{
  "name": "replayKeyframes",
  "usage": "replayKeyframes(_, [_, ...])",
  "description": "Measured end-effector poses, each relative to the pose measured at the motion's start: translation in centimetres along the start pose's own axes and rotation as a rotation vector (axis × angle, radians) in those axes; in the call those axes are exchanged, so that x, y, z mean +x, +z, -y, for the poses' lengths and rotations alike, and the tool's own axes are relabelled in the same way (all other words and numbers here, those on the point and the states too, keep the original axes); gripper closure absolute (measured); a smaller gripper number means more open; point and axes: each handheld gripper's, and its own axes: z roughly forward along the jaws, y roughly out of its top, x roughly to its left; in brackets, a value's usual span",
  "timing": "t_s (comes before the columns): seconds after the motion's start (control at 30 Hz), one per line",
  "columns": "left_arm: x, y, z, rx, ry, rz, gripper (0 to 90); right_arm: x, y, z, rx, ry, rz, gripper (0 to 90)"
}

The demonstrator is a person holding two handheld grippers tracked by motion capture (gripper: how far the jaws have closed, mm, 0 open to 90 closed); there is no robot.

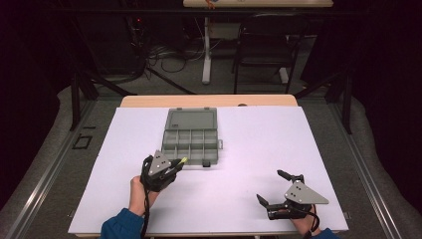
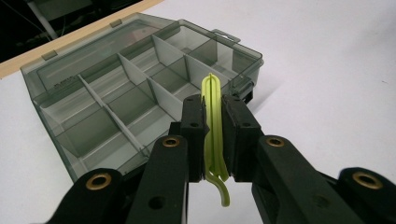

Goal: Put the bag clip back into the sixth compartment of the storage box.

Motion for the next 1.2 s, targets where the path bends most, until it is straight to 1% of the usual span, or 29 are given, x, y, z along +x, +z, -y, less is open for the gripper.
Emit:
replayKeyframes(0.03, [0.0,0.0,0.0,-0.001,-0.006,0.002,79.9,0.0,0.0,0.0,0.000,0.000,0.001,0.4])
replayKeyframes(0.43, [0.6,0.3,-0.6,-0.014,-0.004,-0.011,79.9,0.0,0.0,0.0,0.000,-0.002,0.002,0.4])
replayKeyframes(0.67, [1.3,0.7,-0.9,-0.021,-0.005,-0.021,79.9,0.0,0.0,0.0,0.000,-0.002,0.002,0.4])
replayKeyframes(0.97, [1.7,1.1,-1.1,-0.016,-0.003,-0.034,79.9,0.0,0.0,0.0,-0.003,-0.001,0.002,0.4])
replayKeyframes(1.2, [2.3,1.7,-1.4,-0.016,-0.013,-0.039,79.9,0.0,0.0,0.0,-0.003,-0.002,0.003,0.4])
